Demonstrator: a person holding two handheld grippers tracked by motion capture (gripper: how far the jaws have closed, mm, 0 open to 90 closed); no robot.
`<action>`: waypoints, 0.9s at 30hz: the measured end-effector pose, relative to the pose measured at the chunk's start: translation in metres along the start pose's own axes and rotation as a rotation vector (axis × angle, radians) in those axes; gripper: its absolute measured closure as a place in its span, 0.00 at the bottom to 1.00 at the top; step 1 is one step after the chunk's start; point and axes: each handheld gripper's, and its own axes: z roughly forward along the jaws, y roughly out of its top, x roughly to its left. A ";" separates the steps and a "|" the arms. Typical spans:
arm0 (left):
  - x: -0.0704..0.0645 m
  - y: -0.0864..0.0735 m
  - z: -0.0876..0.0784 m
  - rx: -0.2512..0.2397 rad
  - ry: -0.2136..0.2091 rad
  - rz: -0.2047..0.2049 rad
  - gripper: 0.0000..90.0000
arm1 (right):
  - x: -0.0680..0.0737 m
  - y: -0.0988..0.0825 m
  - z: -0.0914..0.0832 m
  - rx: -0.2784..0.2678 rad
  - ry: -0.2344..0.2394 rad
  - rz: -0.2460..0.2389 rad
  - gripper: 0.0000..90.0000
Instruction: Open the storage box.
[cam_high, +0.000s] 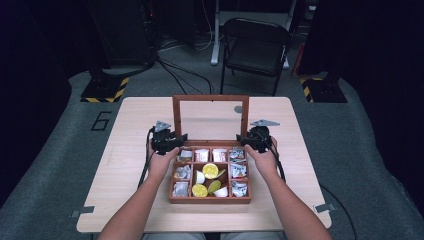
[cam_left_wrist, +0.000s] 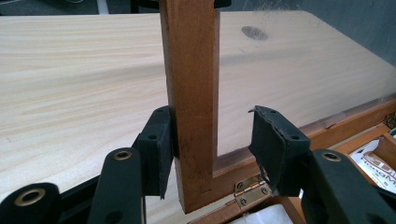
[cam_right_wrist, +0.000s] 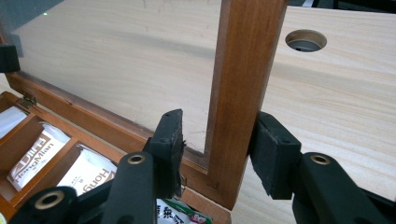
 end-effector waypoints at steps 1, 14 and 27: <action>0.001 0.000 0.000 0.005 -0.002 0.002 0.56 | 0.000 0.000 0.000 0.004 -0.005 -0.004 0.62; 0.006 0.004 0.006 0.044 -0.010 -0.032 0.55 | 0.000 0.006 0.007 0.038 -0.017 0.013 0.60; 0.008 0.006 0.010 0.060 -0.016 -0.035 0.55 | -0.003 0.007 0.011 0.056 -0.019 0.032 0.59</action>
